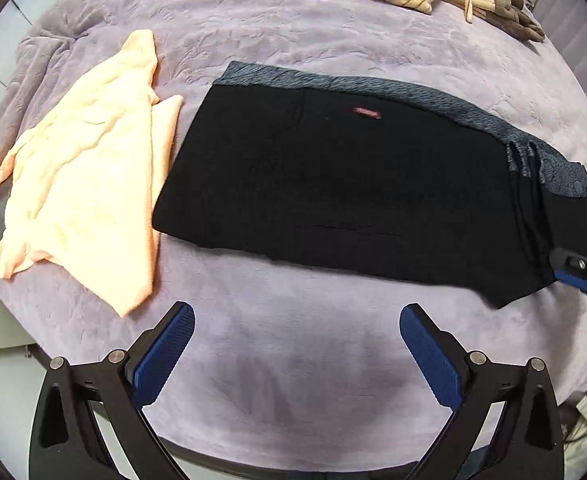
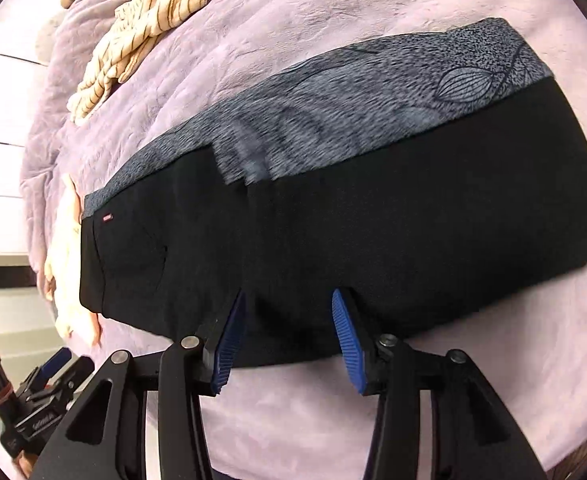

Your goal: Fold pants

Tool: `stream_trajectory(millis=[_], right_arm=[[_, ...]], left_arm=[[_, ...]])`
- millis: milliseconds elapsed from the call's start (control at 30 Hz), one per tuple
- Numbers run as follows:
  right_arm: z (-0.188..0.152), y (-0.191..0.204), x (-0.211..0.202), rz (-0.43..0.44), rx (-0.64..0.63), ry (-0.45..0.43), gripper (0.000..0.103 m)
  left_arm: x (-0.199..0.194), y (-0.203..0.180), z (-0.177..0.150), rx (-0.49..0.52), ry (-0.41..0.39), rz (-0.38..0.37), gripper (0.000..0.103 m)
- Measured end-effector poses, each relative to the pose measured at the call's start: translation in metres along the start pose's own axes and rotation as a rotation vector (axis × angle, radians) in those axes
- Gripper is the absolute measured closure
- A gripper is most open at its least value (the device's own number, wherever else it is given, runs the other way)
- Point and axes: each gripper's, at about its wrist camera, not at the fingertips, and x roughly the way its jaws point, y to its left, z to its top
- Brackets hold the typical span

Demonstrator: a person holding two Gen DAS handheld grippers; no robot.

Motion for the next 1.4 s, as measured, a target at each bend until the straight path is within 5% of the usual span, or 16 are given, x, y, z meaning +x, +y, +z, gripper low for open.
stream_trajectory(millis=[233, 467, 700, 900, 1100, 1400], right_arm=[[-0.048, 0.052, 0.011, 0.057, -0.012, 0.11, 0.051], [-0.063, 0.07, 0.014, 0.047, -0.095, 0.163, 0.048], [-0.072, 0.056, 0.006, 0.037, -0.081, 0.179, 0.044], [-0.08, 0.037, 0.001, 0.016, -0.016, 0.207, 0.044], [-0.085, 0.029, 0.004, -0.012, -0.013, 0.238, 0.044], [-0.077, 0.045, 0.005, -0.055, -0.069, 0.249, 0.044]], left_arm=[[0.01, 0.023, -0.005, -0.053, 0.005, -0.043, 0.0], [0.019, 0.026, -0.016, -0.127, 0.057, -0.134, 0.0], [0.015, 0.053, -0.011, -0.214, -0.008, -0.179, 0.0], [0.027, 0.098, -0.006, -0.358, -0.027, -0.321, 0.0], [0.054, 0.075, 0.002, -0.382, -0.002, -0.45, 0.0], [0.085, 0.069, 0.028, -0.484, -0.049, -0.484, 0.0]])
